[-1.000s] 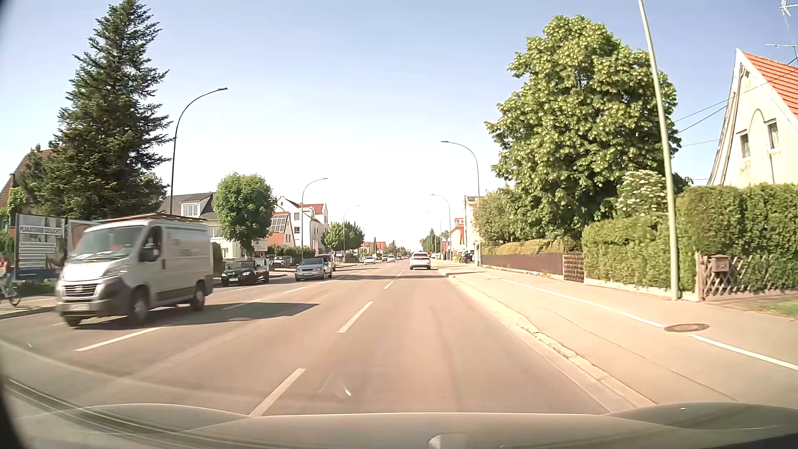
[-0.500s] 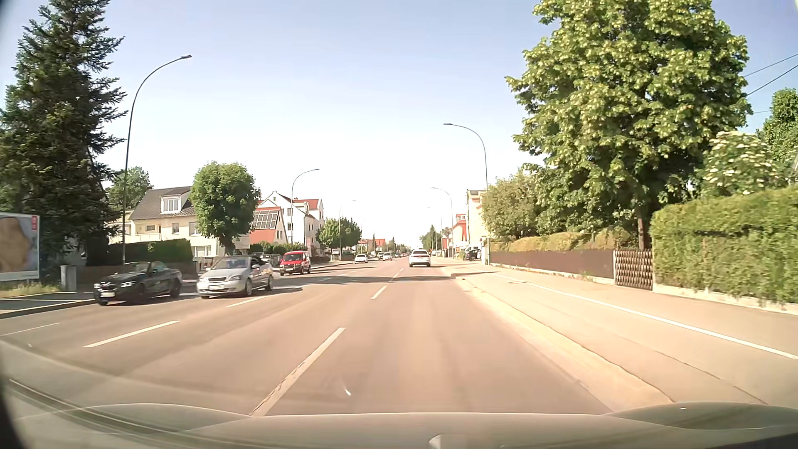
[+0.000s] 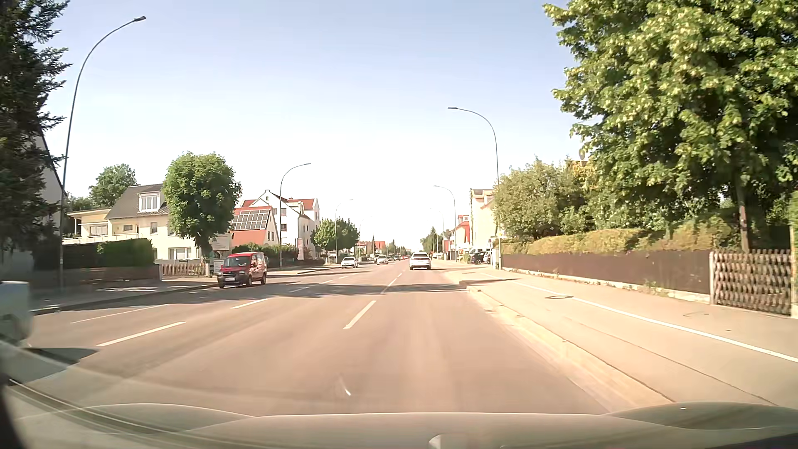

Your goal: Follow the waypoints while adhering to traffic rules and regulations

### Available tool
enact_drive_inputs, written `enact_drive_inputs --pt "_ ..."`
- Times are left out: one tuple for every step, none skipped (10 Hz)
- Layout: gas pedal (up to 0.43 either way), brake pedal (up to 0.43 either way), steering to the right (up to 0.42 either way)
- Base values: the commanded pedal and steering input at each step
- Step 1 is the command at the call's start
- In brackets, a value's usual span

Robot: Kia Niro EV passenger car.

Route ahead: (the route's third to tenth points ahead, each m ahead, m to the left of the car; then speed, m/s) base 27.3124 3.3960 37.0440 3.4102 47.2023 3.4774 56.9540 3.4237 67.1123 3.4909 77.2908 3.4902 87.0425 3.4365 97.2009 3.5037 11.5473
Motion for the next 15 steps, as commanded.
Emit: enact_drive_inputs --pt "0.138 0.000 -0.004" --pt "0.138 0.000 -0.004" --pt "0.130 0.000 -0.003" --pt "0.130 0.000 -0.002" --pt "0.118 0.000 -0.002" --pt "0.110 0.000 -0.002" --pt "0.079 0.000 -0.002" --pt "0.079 0.000 -0.002" --pt "0.079 0.000 -0.003" --pt "0.110 0.000 -0.003" --pt "0.110 0.000 -0.003" --pt "0.110 0.000 -0.003" --pt "0.110 0.000 -0.003" --pt "0.118 0.000 -0.002" --pt "0.118 0.000 -0.002"
